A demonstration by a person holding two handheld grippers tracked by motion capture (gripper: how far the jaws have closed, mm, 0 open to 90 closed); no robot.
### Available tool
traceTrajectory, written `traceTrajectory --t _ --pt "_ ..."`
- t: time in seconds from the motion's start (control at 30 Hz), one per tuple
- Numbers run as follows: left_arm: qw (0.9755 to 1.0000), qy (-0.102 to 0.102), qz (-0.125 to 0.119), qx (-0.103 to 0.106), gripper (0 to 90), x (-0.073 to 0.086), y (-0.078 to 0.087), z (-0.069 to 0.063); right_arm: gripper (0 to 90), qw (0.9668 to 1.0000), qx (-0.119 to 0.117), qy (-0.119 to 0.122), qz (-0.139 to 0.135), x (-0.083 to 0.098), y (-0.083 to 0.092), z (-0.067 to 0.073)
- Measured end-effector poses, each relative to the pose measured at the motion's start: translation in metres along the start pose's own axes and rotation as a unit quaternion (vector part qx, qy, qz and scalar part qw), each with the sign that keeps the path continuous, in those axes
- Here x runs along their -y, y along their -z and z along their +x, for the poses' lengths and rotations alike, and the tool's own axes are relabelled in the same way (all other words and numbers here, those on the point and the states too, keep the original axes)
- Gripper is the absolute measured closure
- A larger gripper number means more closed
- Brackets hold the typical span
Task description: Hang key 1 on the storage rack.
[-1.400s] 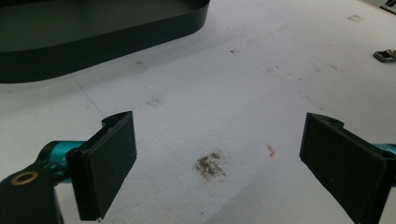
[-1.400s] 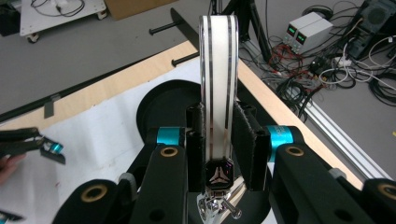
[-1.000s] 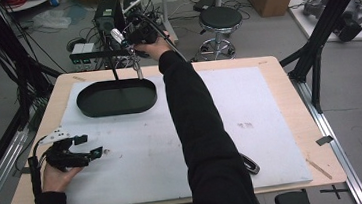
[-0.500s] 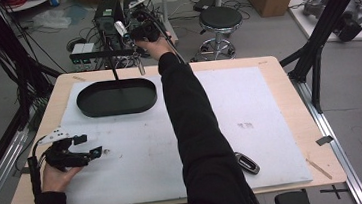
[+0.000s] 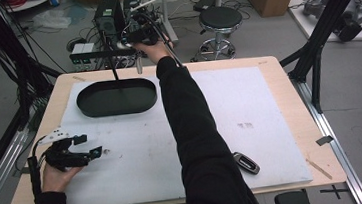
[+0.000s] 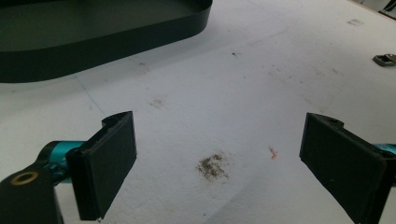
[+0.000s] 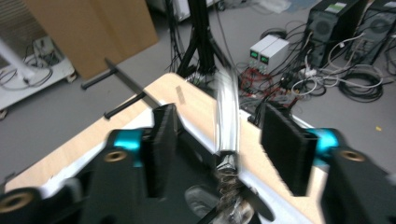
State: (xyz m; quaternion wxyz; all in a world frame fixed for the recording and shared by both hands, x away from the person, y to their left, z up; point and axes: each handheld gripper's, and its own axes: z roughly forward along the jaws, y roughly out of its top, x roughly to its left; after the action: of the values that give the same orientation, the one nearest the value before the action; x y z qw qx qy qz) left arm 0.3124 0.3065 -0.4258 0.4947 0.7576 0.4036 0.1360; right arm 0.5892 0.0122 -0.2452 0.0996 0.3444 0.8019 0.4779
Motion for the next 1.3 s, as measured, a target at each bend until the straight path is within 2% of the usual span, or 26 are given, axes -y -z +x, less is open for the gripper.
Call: traceTrajectory --t 0.07,0.17,0.23,0.3,0.53,0.63,1.03,1.2,1.3 --pt "1.0000 -0.002 0.001 0.000 11.3 0.000 0.000 0.000 32.2 0.9999 -0.004 0.008 0.009 0.002 0.000 0.002" --pt "1.0000 -0.002 0.002 -0.001 11.3 0.000 0.000 0.000 9.9 0.9993 -0.007 0.017 0.031 0.004 0.000 0.003" --pt "1.0000 -0.002 0.002 -0.002 11.3 0.000 0.000 0.000 9.4 0.9987 -0.010 0.026 0.043 0.006 0.002 0.003" --pt "1.0000 -0.002 0.002 -0.001 11.3 0.000 -0.001 0.000 0.9 0.9981 -0.014 0.038 0.046 0.009 0.004 0.004" --pt "1.0000 0.000 0.001 -0.002 11.3 0.000 -0.001 -0.001 0.9 0.9966 -0.025 0.054 0.058 0.027 0.017 0.002" --pt "1.0000 0.000 0.001 -0.003 11.3 0.000 0.000 -0.002 0.9 0.9964 -0.028 0.052 0.060 0.035 0.023 0.000" --pt "1.0000 -0.002 0.001 -0.002 11.3 0.000 -0.001 -0.003 1.0 0.9961 -0.027 0.046 0.069 0.066 0.045 -0.014" --pt "1.0000 -0.002 0.003 -0.004 11.3 0.000 -0.001 -0.003 0.9 0.9953 -0.023 0.050 0.080 0.074 0.053 -0.014" --pt "1.0000 -0.002 0.003 -0.004 11.3 0.000 -0.002 -0.003 1.0 0.9951 -0.020 0.058 0.077 0.078 0.059 -0.012"
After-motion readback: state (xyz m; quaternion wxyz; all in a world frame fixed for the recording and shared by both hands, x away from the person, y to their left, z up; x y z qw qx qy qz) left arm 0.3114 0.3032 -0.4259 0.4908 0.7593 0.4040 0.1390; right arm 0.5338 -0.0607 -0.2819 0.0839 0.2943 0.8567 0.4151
